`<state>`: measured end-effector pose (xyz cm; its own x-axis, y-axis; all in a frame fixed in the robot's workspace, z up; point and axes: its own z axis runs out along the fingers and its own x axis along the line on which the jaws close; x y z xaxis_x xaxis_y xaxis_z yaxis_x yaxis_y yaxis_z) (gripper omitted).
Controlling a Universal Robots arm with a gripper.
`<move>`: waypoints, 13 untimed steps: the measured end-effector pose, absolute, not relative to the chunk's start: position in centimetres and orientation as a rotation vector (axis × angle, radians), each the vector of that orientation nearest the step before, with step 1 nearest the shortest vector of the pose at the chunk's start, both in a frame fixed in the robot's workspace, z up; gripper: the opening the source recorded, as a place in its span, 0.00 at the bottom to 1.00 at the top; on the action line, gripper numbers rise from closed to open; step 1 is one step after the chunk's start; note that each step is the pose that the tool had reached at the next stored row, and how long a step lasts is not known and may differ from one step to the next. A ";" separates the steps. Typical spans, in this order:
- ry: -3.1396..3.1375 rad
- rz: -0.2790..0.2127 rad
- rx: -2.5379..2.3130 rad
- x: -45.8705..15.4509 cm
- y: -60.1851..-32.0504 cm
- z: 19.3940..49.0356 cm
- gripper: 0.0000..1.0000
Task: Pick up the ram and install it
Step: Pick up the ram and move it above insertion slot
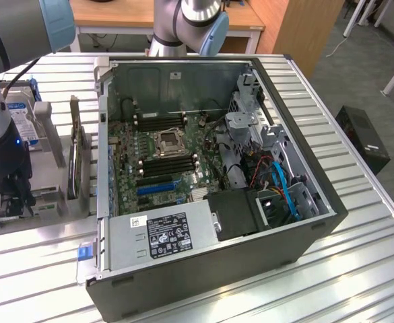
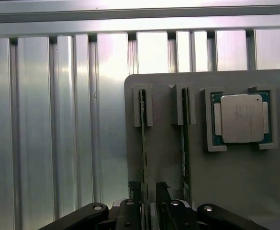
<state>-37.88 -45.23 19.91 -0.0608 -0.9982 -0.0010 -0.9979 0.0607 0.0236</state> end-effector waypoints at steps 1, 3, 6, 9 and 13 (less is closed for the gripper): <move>-2.277 -0.028 2.142 -37.9 -45.2 19.9 0.27; -2.277 -0.028 2.142 -37.9 -45.2 19.9 0.27; -2.277 -0.028 2.143 -37.9 -45.2 19.9 0.27; -2.277 -0.028 2.142 -37.9 -45.2 19.9 0.25; -2.277 -0.028 2.142 -37.9 -45.2 20.0 0.18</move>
<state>-37.88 -45.23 20.01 -0.0608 -0.9982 -0.0010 -0.9979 0.0607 0.0236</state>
